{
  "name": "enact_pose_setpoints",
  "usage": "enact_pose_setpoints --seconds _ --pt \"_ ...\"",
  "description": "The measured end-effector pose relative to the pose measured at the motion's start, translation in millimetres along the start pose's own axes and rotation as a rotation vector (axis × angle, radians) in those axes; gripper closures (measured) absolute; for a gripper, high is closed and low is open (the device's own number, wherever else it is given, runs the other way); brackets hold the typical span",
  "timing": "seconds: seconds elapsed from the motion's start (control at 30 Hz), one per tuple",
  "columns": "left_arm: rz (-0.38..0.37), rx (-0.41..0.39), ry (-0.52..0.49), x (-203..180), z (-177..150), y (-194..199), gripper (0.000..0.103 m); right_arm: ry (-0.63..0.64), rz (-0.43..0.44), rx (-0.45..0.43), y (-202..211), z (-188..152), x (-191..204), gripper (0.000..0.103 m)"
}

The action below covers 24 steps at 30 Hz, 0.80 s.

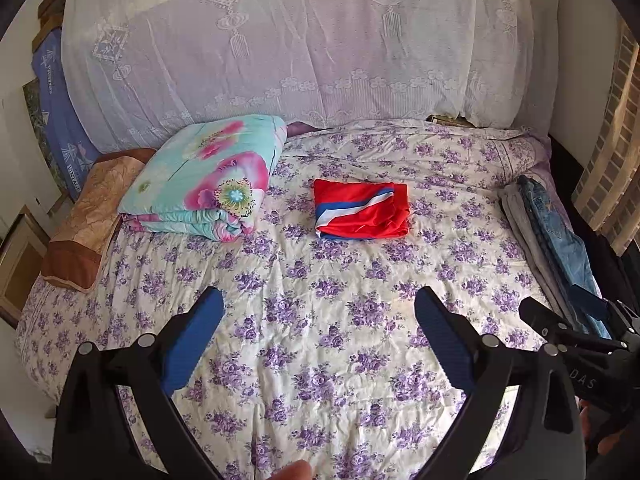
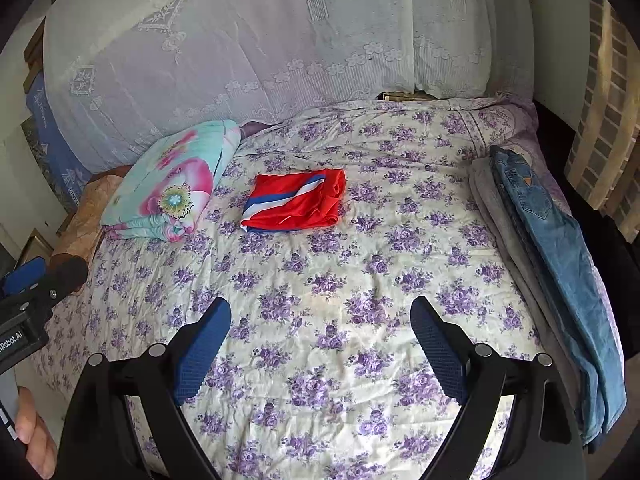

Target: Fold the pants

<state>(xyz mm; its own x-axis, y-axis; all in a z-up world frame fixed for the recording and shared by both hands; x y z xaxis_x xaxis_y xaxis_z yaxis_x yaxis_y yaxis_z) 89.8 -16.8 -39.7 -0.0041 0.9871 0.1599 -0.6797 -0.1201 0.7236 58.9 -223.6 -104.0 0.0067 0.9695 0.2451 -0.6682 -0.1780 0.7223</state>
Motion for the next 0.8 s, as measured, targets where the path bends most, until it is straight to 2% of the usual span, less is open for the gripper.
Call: enact_pose_setpoints --seconds 0.43,0.8 --pt "-0.002 0.014 -0.001 -4.2 -2.3 -1.4 0.009 0.055 0.012 0.022 -7.2 -6.9 19.7 0.011" --pt "-0.006 0.021 0.002 -8.3 2.3 -7.7 0.009 0.056 0.011 0.025 -12.2 -2.7 16.5 0.011"
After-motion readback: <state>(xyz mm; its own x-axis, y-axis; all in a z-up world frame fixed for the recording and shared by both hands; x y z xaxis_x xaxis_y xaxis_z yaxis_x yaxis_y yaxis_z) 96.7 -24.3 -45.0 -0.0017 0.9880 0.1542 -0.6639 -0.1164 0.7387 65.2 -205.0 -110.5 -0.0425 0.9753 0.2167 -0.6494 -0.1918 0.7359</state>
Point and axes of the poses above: each gripper's, at about its wrist camera, not at the fingertips, and y roughly against the way its jaws point, x to its left, z to its top, the point moved 10 cm from there along -y, roughly the way its jaws point, and after that the axes turned 7 degrees about z, right-handed, at the moved point
